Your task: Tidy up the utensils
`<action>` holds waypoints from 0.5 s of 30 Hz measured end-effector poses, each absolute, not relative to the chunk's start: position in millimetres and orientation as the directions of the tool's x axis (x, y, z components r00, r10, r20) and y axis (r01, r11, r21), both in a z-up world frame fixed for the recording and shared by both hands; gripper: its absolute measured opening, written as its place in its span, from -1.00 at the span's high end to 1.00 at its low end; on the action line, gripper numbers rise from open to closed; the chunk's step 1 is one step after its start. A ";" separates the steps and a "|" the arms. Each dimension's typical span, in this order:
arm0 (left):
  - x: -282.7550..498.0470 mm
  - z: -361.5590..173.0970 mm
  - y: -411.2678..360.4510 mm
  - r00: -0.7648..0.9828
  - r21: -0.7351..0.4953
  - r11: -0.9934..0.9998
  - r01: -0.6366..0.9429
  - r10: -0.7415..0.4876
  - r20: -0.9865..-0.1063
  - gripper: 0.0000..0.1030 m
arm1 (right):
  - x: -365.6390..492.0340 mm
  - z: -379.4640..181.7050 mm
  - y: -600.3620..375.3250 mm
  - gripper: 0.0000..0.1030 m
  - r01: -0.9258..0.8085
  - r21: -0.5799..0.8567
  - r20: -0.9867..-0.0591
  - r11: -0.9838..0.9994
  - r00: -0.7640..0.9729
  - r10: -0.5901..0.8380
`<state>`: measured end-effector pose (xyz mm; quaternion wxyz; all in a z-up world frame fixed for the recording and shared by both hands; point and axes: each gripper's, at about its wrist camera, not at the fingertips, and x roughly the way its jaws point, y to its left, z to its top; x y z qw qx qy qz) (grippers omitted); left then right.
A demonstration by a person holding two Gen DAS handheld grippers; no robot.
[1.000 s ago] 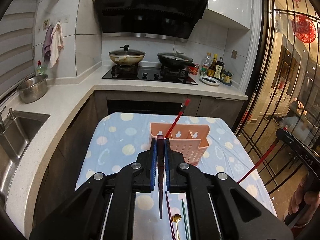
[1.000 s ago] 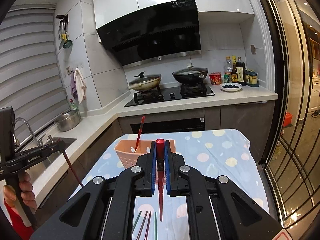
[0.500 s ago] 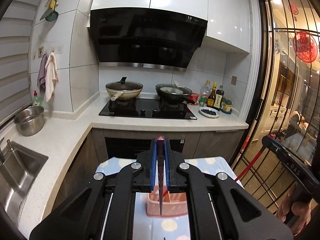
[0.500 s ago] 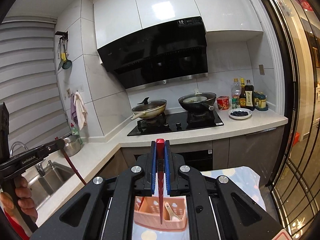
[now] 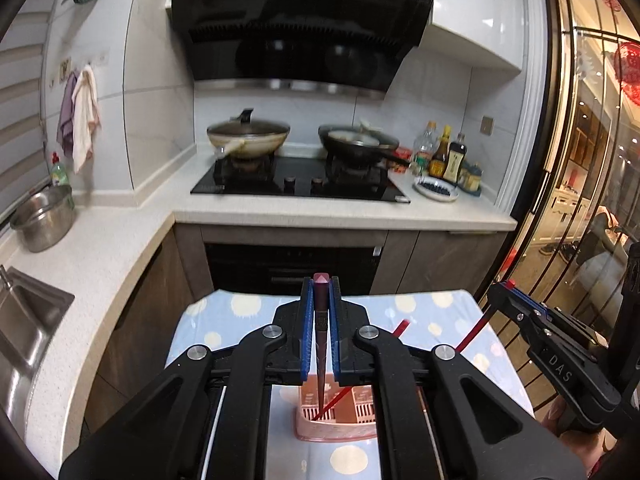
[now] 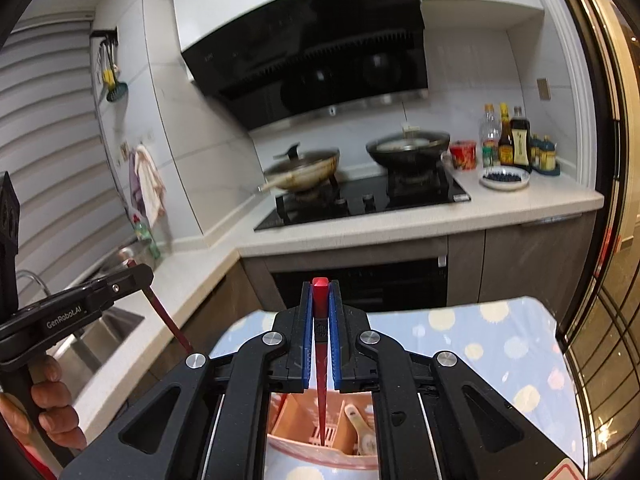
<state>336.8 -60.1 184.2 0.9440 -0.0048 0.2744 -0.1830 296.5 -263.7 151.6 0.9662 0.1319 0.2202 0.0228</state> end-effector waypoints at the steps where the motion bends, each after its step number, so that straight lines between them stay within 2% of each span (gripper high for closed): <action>1: 340.3 177.1 -60.3 0.774 -0.112 0.934 0.340 -0.346 -0.530 0.87 | 299.5 145.1 -262.9 0.86 0.015 0.264 -0.434 0.964 0.895 0.104; 4: 344.4 161.1 -60.4 0.760 -0.114 0.935 0.336 -0.341 -0.554 0.86 | 303.5 130.2 -261.6 0.86 0.028 0.258 -0.463 0.966 0.881 0.098; 6: 344.5 154.4 -58.7 0.758 -0.117 0.937 0.328 -0.335 -0.560 0.81 | 300.4 125.1 -262.6 0.67 0.043 0.260 -0.462 0.965 0.883 0.085; 8: 341.7 150.4 -55.2 0.763 -0.116 0.943 0.314 -0.323 -0.560 0.35 | 294.3 122.6 -263.6 0.30 0.053 0.263 -0.450 0.963 0.890 0.074; 9: 339.4 149.3 -53.3 0.770 -0.113 0.946 0.303 -0.313 -0.556 0.25 | 289.7 123.4 -265.4 0.27 0.057 0.263 -0.442 0.963 0.894 0.068; 15: 318.4 142.4 -42.0 0.775 -0.109 0.951 0.291 -0.301 -0.556 0.06 | 257.0 125.4 -270.0 0.14 0.069 0.263 -0.418 0.962 0.907 0.049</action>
